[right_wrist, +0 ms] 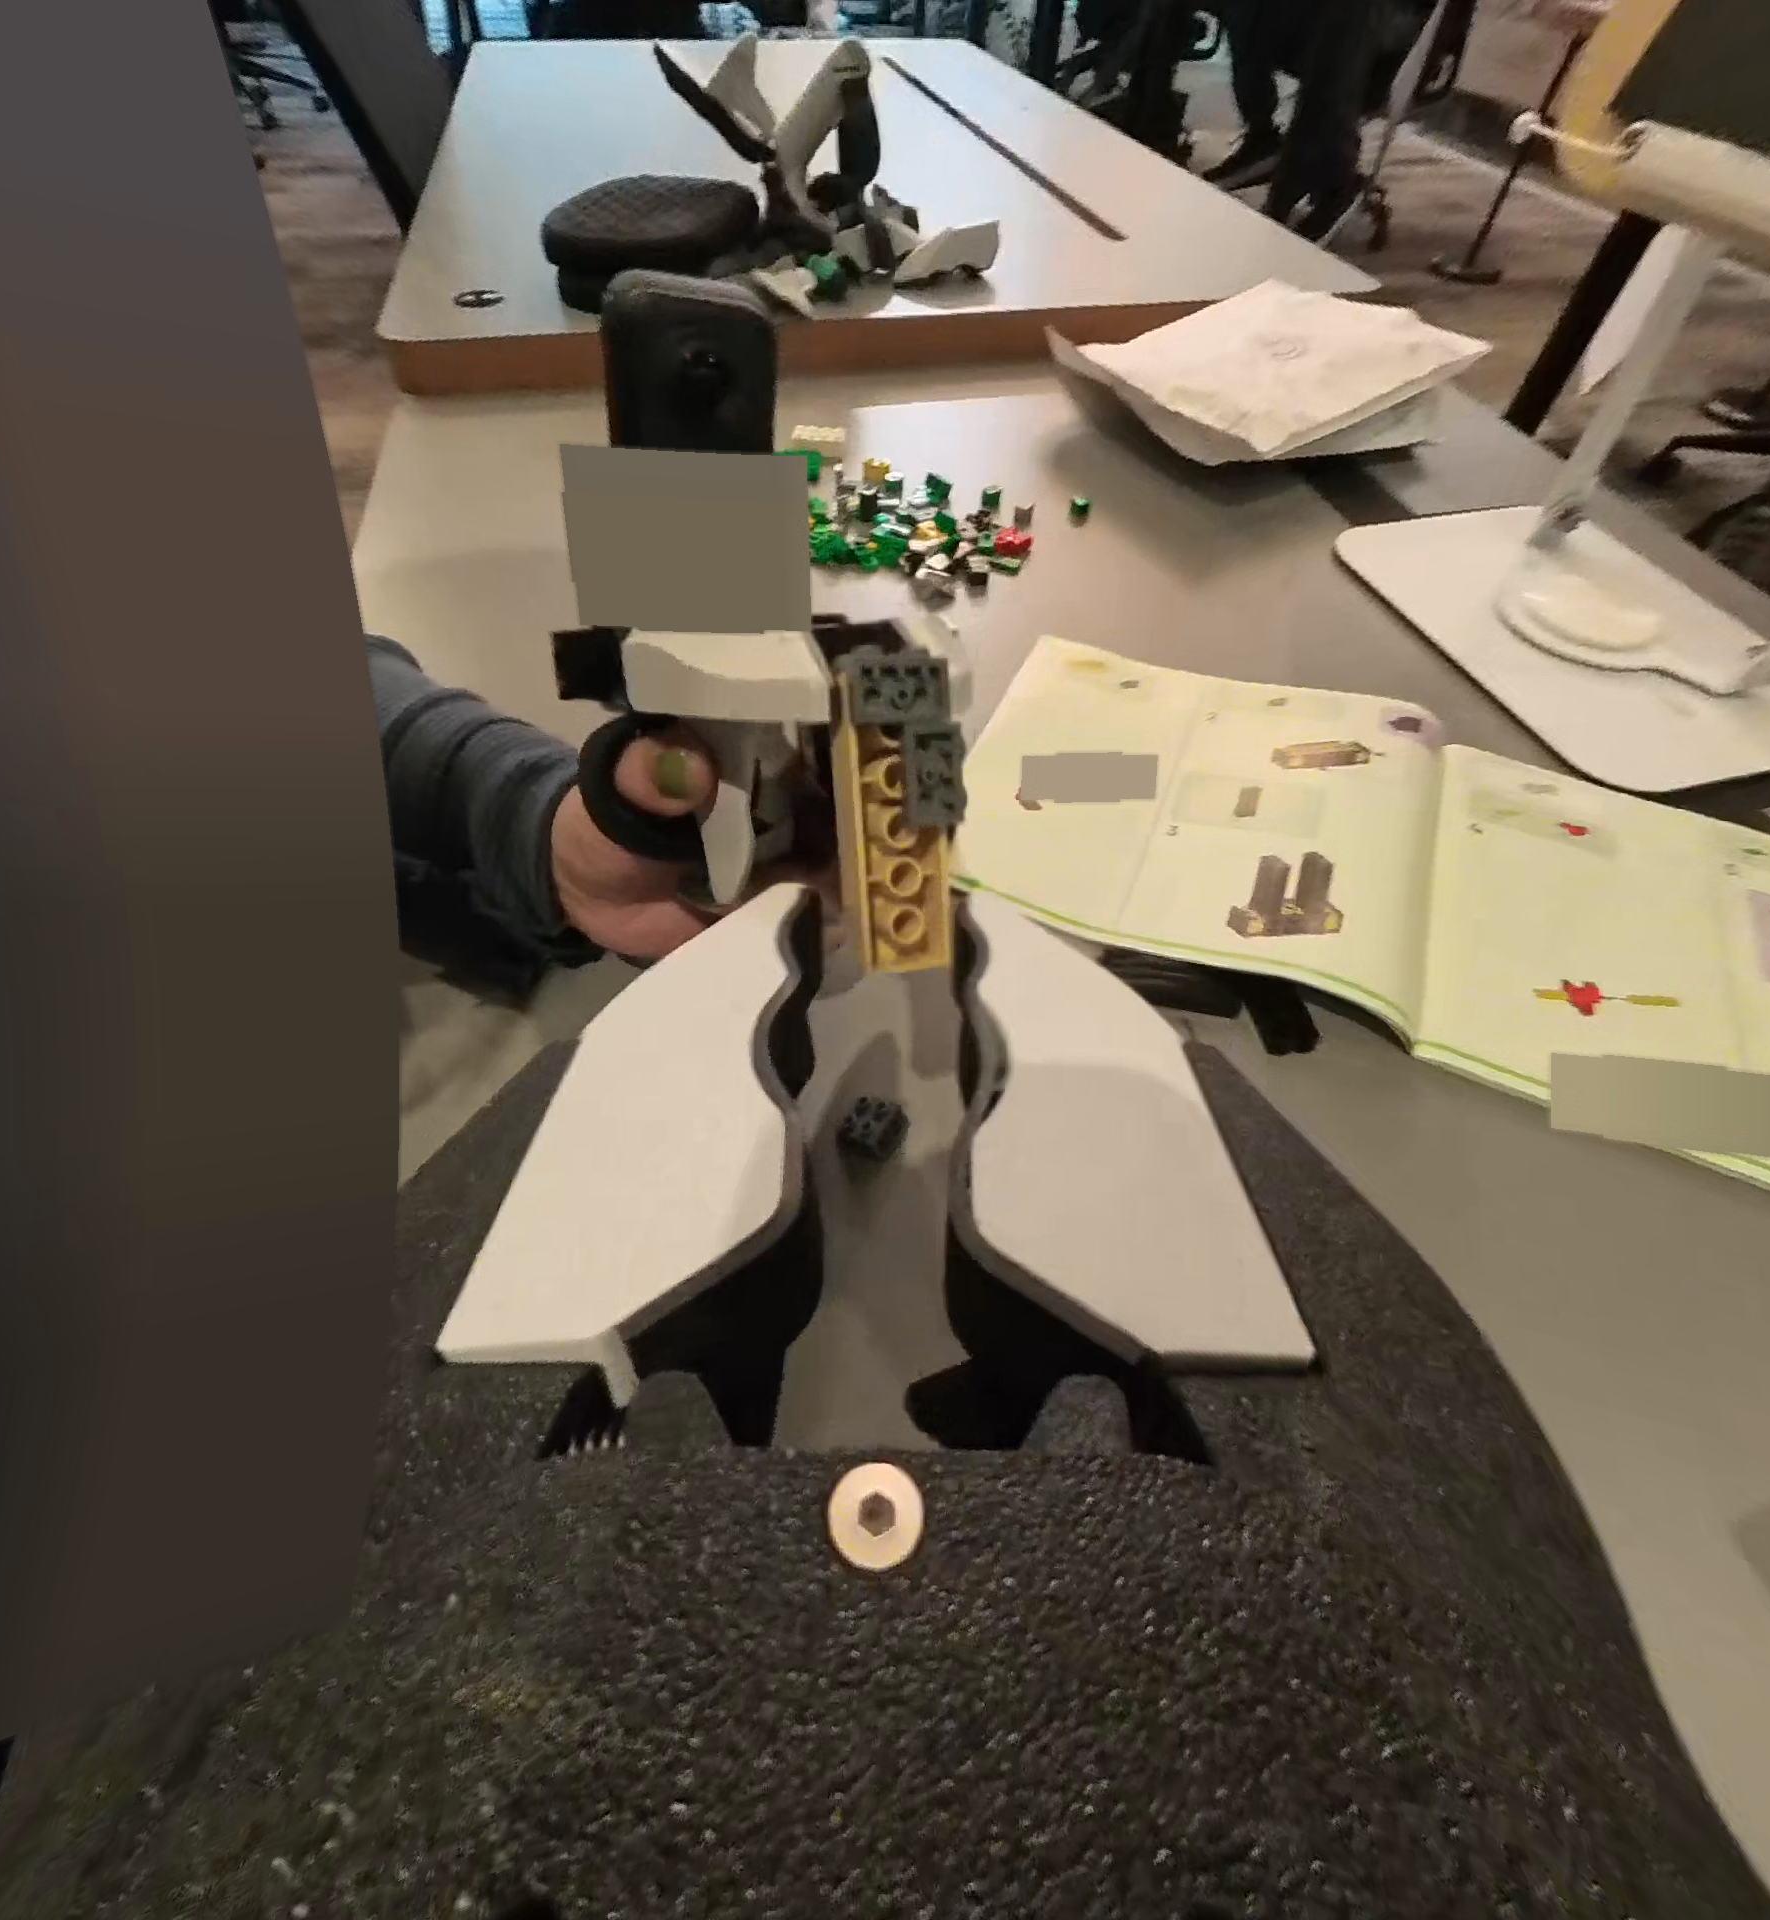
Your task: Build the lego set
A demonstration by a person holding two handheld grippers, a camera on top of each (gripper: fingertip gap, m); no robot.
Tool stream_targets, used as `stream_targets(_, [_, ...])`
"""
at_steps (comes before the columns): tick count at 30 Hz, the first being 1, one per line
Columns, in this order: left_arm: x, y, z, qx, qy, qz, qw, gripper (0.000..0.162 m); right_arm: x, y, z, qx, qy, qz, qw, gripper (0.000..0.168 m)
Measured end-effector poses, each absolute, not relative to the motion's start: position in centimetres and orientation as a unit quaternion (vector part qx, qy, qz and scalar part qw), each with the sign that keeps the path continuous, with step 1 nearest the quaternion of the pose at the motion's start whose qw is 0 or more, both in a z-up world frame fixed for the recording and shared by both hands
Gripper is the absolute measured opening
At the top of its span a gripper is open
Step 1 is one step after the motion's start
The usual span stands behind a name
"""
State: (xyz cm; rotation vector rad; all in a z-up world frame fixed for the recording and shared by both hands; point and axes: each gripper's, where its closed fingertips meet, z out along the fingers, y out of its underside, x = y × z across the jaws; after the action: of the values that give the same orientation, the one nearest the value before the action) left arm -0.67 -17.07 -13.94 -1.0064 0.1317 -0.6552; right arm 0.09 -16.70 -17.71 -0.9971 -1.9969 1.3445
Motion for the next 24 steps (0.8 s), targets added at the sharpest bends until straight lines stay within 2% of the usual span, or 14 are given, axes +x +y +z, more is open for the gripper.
stream_targets(3, [0.0, -16.7, -14.3, -0.486, 0.073, -0.321, 0.81, 0.016, 0.5, -16.5, -18.2, -0.369, -0.754, 0.489, 0.237, 0.019])
stream_targets(6, [0.1, -16.0, -15.1, -0.526, 0.086, -0.315, 0.785, 0.045, 1.1, -15.6, -19.0, -0.367, -0.783, 0.452, 0.22, 0.018])
stream_targets(8, [0.2, -15.7, -15.8, -0.559, 0.106, -0.306, 0.763, 0.051, 1.6, -14.9, -19.7, -0.36, -0.808, 0.415, 0.214, 0.019])
stream_targets(16, [1.9, -15.8, -18.5, -0.642, 0.175, -0.331, 0.669, 0.045, 3.2, -14.2, -21.6, -0.302, -0.885, 0.303, 0.185, 0.018])
stream_targets(24, [2.8, -15.5, -20.3, -0.684, 0.204, -0.305, 0.63, 0.025, 3.4, -13.8, -22.2, -0.294, -0.9, 0.265, 0.18, 0.019])
